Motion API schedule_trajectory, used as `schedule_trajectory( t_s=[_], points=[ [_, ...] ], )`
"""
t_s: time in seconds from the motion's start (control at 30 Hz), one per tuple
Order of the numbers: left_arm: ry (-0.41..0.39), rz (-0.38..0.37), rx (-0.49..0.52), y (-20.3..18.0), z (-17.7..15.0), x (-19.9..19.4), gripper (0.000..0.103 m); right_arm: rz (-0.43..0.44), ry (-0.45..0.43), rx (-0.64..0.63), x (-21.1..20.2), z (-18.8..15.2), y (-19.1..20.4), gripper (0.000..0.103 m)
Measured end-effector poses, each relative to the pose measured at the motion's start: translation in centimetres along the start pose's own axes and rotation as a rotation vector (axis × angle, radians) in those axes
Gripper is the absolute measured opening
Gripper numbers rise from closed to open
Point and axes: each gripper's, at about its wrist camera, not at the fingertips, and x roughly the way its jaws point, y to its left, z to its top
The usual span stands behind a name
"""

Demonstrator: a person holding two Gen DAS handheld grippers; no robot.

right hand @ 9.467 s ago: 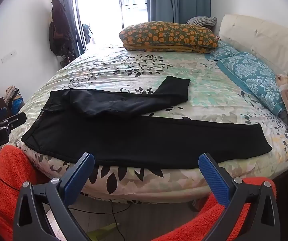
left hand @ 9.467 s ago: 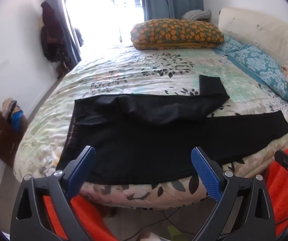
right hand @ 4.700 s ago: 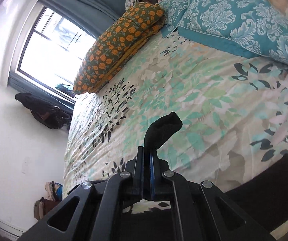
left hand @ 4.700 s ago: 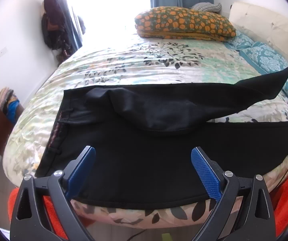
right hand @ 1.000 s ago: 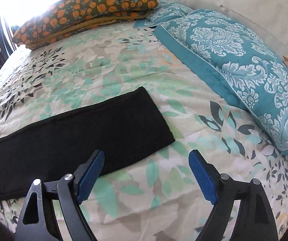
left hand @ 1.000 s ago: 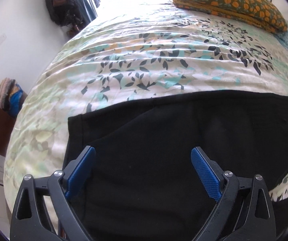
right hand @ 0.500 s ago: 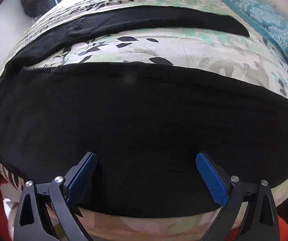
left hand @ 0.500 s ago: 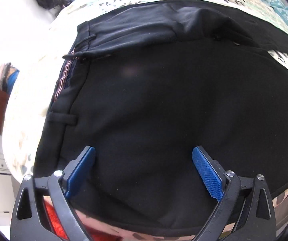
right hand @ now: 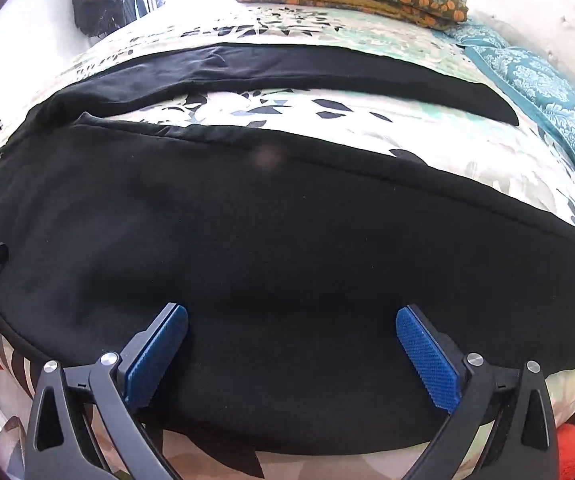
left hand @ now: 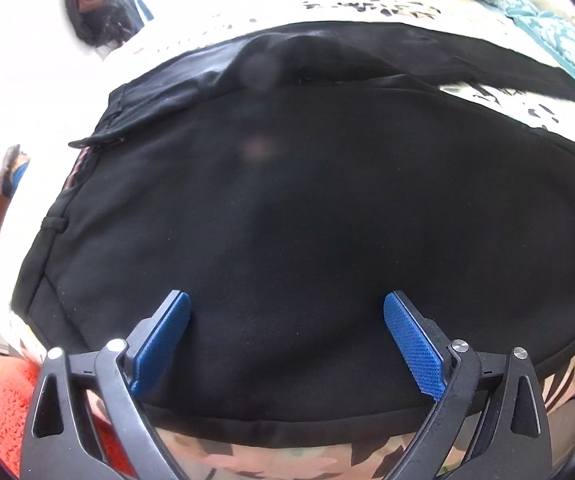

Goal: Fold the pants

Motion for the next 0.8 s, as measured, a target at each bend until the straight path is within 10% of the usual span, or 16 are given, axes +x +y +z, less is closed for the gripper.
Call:
schedule_trajectory(
  t_s=[0.8],
  points=[
    [0.001, -0.013, 0.004, 0.0, -0.8, -0.1, 0.099, 0.034, -0.058, 0.009, -0.2, -1.1, -0.5, 0.103]
  ],
)
